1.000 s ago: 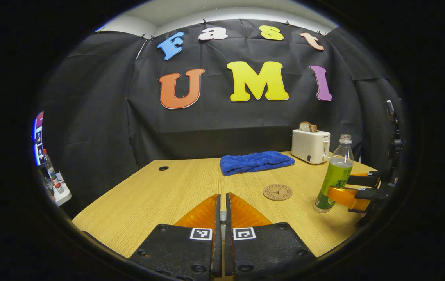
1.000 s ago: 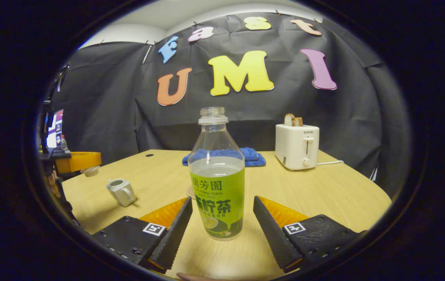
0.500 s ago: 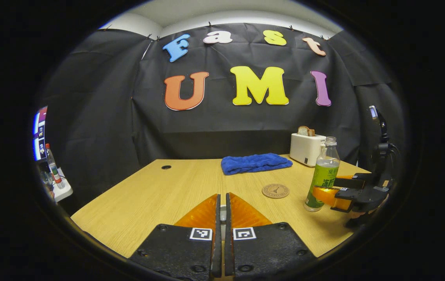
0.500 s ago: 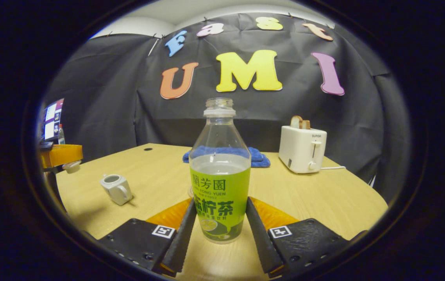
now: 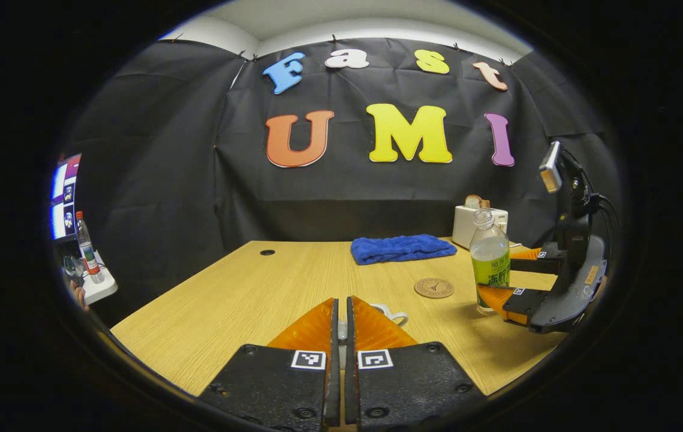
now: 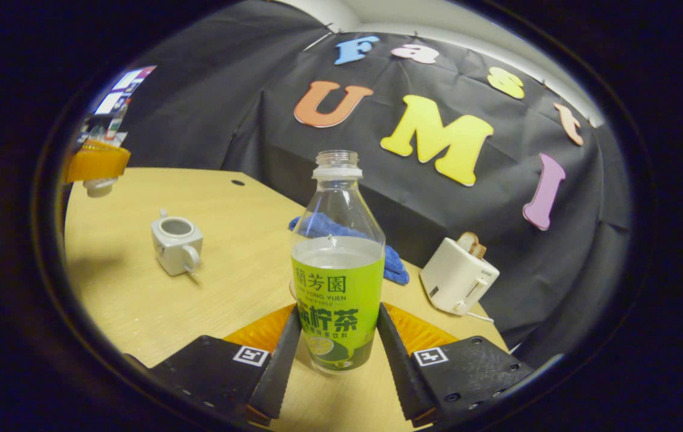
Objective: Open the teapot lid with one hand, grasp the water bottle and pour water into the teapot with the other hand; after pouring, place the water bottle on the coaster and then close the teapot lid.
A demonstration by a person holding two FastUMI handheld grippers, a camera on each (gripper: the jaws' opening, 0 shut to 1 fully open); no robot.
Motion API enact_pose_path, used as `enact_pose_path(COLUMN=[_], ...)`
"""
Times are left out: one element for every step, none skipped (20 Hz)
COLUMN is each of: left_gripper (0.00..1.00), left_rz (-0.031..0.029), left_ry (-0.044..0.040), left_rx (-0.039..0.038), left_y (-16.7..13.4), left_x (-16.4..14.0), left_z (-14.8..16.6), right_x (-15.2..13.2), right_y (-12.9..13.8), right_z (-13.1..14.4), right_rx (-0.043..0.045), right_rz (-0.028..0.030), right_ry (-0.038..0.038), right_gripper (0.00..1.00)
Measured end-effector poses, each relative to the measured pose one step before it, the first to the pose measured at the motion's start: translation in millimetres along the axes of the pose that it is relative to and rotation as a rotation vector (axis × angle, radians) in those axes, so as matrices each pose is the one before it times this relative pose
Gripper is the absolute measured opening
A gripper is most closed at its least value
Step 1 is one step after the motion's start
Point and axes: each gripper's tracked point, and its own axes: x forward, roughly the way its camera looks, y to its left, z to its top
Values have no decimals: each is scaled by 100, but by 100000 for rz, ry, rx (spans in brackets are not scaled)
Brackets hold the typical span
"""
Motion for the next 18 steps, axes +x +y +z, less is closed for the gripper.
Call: enact_pose_path(left_gripper=[5, 5, 5, 6, 6, 6, 5, 5, 6, 6, 5, 5, 5, 6, 5, 5, 5, 5], left_rz=[289, 271, 228, 288, 211, 522, 470, 237, 517, 806, 414, 936, 497, 163, 465, -31, 913, -117], left_ry=[77, 277, 205, 420, 421, -98, -45, -87, -148, 17, 452, 254, 41, -268, -435, -623, -318, -411], left_rx=[-638, -250, -351, -560, -335, -154, -183, -195, 9, 404, 560, 225, -176, -56, -43, -56, 148, 144], left_y=[273, 320, 247, 286, 272, 243, 306, 228, 223, 291, 302, 338, 361, 149, 216, 108, 244, 182], left_x=[-119, -22, -147, 44, 6, -34, -67, -70, -50, -122, -64, -33, -123, -152, -65, 74, 113, 24], left_z=[-221, -266, -249, -154, -283, -182, -134, 4, -169, -63, -287, -119, -85, 17, 38, 32, 41, -82], right_x=[237, -11, 354, 457, 360, 369, 176, 240, 91, 209, 311, 207, 188, 400, 296, -91, -97, 261], right_y=[346, 172, 319, 114, 353, 543, 364, 267, 26, -124, 24, -41, -77, 17, -150, -99, -131, 56], right_z=[231, 257, 169, -104, 103, 188, 195, 372, 465, 269, 481, 346, 258, 206, 365, 171, 355, 339], right_rx=[-5295, -5024, -5025, -4795, -4721, -4282, -4413, -5490, -5451, -5342, -5074, -4689, -4467, -4605, -4294, -3912, -3691, -3560], right_rz=[-238, -922, -924, -640, 616, 983, 402, 386, -1316, -1205, -855, -1309, -1053, -939, -1246, -1356, -1317, -705], right_ry=[347, 144, 702, 1112, 235, 14, 405, -746, -896, -890, -1225, -780, -502, -760, -596, -376, -621, -917], right_gripper=[74, 74, 74, 73, 72, 72, 74, 74, 74, 74, 74, 74, 74, 74, 72, 72, 74, 75])
